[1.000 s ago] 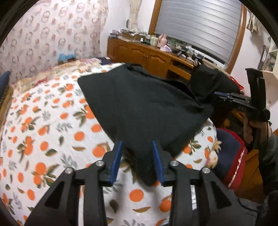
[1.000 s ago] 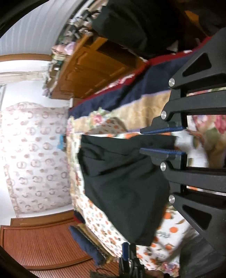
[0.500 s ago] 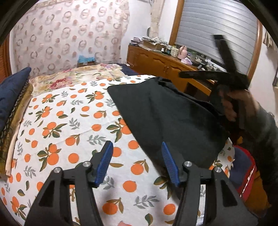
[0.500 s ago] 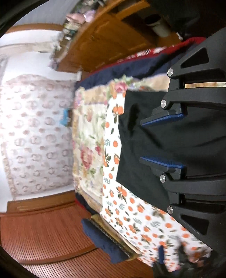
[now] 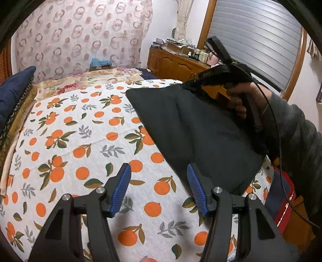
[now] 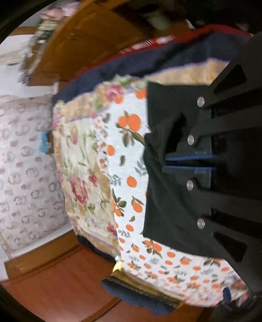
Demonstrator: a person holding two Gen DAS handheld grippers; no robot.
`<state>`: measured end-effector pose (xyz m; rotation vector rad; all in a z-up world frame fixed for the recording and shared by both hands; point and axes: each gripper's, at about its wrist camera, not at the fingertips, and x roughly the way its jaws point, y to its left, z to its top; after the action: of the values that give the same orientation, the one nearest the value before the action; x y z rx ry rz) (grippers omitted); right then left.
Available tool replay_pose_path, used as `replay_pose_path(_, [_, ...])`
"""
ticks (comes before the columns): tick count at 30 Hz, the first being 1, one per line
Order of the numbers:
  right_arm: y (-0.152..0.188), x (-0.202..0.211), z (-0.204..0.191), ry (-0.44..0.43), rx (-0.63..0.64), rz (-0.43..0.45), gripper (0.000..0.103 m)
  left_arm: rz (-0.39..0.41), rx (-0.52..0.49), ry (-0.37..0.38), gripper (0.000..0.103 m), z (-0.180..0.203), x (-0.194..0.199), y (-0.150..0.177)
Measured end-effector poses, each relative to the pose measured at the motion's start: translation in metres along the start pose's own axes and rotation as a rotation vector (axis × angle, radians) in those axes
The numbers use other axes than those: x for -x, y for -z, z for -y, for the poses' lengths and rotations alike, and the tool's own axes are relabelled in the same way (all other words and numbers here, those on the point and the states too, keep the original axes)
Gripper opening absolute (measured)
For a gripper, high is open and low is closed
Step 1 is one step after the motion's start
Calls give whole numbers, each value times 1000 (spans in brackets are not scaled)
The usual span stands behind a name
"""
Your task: Fold small clothes
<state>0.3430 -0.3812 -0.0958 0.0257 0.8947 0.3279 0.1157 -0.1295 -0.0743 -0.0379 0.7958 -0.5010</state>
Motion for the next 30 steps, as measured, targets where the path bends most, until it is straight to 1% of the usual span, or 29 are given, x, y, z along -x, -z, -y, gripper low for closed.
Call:
replay_pose_path(2, [-5, 8, 4, 47, -1, 30, 0, -4, -1, 1, 57, 1, -1, 1])
replay_pose_path(3, [-10, 13, 8, 84, -5, 50, 0, -6, -1, 3, 57, 1, -1, 1])
replay_pose_path(4, [-12, 18, 12, 130, -6, 70, 0, -7, 1, 4, 57, 1, -2, 1])
replay_pose_path(6, [-19, 25, 22, 257, -9, 106, 0, -7, -1, 6, 57, 3, -2, 1])
replay_pose_path(7, [-21, 28, 29, 278, -25, 123, 0, -7, -2, 6, 57, 3, -2, 2])
replay_pose_path(10, [-23, 36, 41, 293, -63, 146, 3, -8, -4, 4, 57, 5, -1, 2])
replay_pose_path(12, [-23, 43, 43, 333, -70, 162, 11, -9, -7, 5, 57, 4, -1, 2])
replay_pose_path(13, [-21, 46, 45, 310, -80, 168, 14, -8, -6, 3, 57, 5, -1, 2])
replay_pose_path(15, [-14, 50, 42, 248, -74, 160, 16, -8, -7, 7, 57, 5, -1, 2])
replay_pose_path(17, [-2, 55, 37, 217, -48, 157, 22, -12, -16, 2, 57, 7, -1, 3])
replay_pose_path(19, [22, 67, 29, 163, -9, 164, 25, -15, -26, 3, 57, 9, -2, 3])
replay_pose_path(20, [30, 69, 25, 151, 4, 161, 28, -19, -29, 6, 57, 10, -3, 4])
replay_pose_path(21, [43, 75, 21, 137, 16, 164, 29, -24, -32, 7, 57, 11, -4, 4])
replay_pose_path(23, [68, 86, 16, 105, 34, 168, 35, -30, -42, 10, 57, 14, -5, 4])
replay_pose_path(25, [95, 94, 11, 91, 48, 160, 39, -34, -49, 15, 57, 18, -6, 5])
replay_pose_path(27, [117, 100, 9, 85, 56, 153, 41, -38, -57, 17, 57, 21, -7, 5])
replay_pose_path(30, [147, 107, 6, 100, 71, 139, 44, -46, -72, 14, 57, 28, -10, 6])
